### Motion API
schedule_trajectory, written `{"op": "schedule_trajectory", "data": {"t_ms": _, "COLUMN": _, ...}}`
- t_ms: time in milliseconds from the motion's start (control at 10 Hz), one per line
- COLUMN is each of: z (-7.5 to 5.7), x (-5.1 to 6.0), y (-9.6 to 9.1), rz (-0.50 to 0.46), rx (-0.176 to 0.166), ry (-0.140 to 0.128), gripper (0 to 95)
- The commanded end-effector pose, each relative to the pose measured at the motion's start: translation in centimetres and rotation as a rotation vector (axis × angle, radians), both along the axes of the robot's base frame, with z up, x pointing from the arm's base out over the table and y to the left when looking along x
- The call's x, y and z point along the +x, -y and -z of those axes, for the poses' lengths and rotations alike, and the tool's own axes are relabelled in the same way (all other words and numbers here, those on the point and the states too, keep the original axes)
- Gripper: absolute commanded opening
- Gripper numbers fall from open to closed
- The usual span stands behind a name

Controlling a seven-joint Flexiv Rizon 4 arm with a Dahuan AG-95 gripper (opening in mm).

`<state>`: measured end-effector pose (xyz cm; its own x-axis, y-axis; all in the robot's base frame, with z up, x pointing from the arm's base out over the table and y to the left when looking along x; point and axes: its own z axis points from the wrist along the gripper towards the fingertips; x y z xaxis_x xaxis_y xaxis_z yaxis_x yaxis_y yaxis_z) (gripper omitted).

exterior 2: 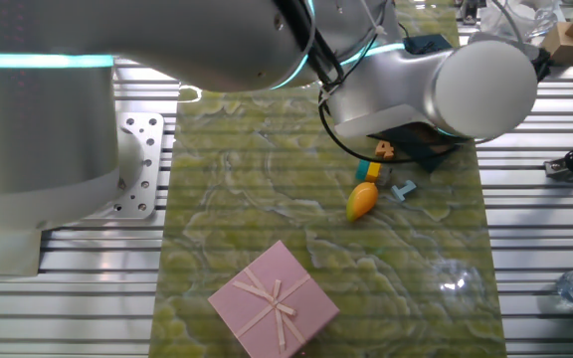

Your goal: Take everything out of the gift box

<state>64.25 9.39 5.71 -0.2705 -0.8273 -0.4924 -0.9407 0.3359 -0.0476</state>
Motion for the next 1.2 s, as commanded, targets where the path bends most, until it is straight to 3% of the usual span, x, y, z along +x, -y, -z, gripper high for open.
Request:
{"op": "schedule_trajectory", "data": {"t_ms": 100, "z": 0.5, "x": 1.2, "y": -0.2, "rz": 0.044, "rx": -0.055, "ry": 0.040, "gripper": 57.0}}
{"op": "schedule_trajectory", "data": {"t_ms": 200, "z": 0.4, "x": 1.5, "y": -0.4, "rz": 0.062, "rx": -0.083, "ry": 0.044, "gripper": 57.0}}
{"op": "schedule_trajectory", "data": {"t_ms": 800, "z": 0.9, "x": 2.4, "y": -0.4, "rz": 0.070, "rx": -0.068, "ry": 0.049, "gripper": 57.0}}
{"op": "schedule_trajectory", "data": {"t_ms": 900, "z": 0.8, "x": 2.4, "y": -0.6, "rz": 0.071, "rx": -0.066, "ry": 0.049, "gripper": 76.0}}
{"op": "schedule_trajectory", "data": {"t_ms": 1200, "z": 0.8, "x": 2.6, "y": -0.9, "rz": 0.074, "rx": -0.066, "ry": 0.055, "gripper": 76.0}}
